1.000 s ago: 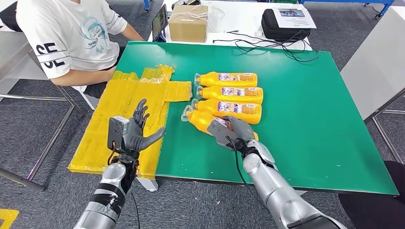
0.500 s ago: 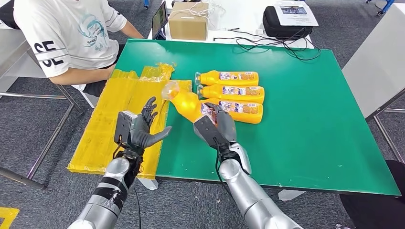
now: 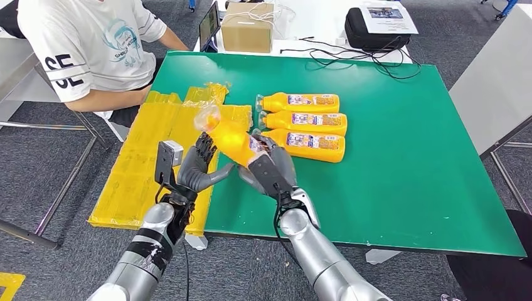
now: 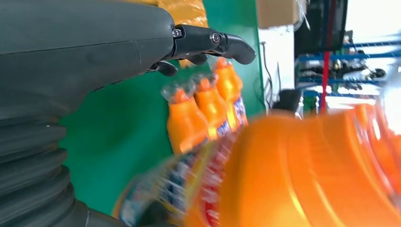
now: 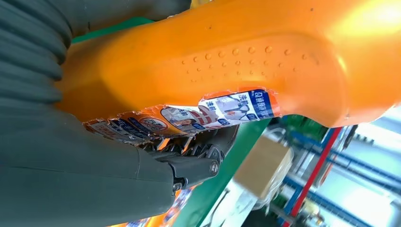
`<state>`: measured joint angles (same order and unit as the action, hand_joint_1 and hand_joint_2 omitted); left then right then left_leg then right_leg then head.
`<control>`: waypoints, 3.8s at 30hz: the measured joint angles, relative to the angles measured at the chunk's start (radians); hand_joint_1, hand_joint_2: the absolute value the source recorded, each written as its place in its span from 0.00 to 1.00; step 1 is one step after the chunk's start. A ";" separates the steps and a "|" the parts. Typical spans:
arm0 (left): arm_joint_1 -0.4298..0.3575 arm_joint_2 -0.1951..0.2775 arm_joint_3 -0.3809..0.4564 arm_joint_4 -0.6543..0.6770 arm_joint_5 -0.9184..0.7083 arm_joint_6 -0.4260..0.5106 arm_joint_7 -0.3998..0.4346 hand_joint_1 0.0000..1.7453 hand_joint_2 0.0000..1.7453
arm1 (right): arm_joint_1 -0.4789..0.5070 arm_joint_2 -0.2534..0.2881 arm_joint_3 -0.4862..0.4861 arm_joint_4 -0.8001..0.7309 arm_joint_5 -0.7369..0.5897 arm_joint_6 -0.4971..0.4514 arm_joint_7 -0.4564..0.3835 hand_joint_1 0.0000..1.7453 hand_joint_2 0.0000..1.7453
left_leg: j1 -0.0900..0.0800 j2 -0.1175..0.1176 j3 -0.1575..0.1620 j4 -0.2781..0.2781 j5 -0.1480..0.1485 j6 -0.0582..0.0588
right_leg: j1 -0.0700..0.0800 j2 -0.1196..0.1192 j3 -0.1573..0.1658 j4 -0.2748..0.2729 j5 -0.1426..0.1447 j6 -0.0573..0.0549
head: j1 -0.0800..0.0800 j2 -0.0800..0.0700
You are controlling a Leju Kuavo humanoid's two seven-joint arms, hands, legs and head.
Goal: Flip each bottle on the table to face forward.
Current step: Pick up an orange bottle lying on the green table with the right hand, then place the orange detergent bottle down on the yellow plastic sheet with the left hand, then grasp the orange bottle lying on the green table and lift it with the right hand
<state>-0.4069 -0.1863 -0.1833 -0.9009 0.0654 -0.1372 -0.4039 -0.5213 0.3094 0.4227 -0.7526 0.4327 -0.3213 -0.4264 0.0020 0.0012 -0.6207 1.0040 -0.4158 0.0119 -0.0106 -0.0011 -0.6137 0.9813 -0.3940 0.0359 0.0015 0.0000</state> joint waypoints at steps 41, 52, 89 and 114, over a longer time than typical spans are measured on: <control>0.037 0.021 -0.027 -0.070 0.105 -0.050 0.014 1.00 1.00 | -0.103 0.040 0.253 0.211 0.053 0.097 0.124 0.46 1.00 | 0.000 0.000 0.000 0.000 0.000 0.000 | 0.000 0.000 -0.001 0.000 0.000 0.000 | 0.000 0.000; 0.064 0.025 0.009 -0.170 0.039 0.057 -0.009 1.00 1.00 | -0.079 0.030 0.190 0.200 0.011 0.000 0.099 0.00 1.00 | 0.000 0.000 0.000 0.000 0.000 0.000 | 0.000 0.000 -0.001 0.000 0.000 0.000 | 0.000 0.000; -0.190 0.380 -0.022 0.178 -1.021 0.280 -0.116 1.00 1.00 | 0.049 -0.097 -0.058 -0.304 -0.147 0.069 -0.010 0.00 1.00 | 0.001 0.001 0.000 0.000 0.001 -0.001 | 0.000 0.001 -0.002 0.001 0.000 0.000 | 0.000 0.000; -0.293 0.484 -0.254 0.413 -1.171 0.209 -0.112 1.00 1.00 | -0.005 -0.083 -0.053 -0.224 -0.153 0.111 -0.020 0.00 1.00 | 0.000 0.001 -0.001 0.000 0.001 -0.001 | 0.000 0.000 -0.002 0.001 0.000 0.000 | 0.000 0.000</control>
<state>-0.7002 0.2978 -0.4377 -0.4880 -1.1059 0.0717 -0.5155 -0.5264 0.2260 0.3694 -0.9767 0.2798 -0.2098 -0.4467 0.0023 0.0018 -0.6215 1.0040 -0.4150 0.0111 -0.0106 -0.0009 -0.6154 0.9823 -0.3939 0.0356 0.0018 0.0000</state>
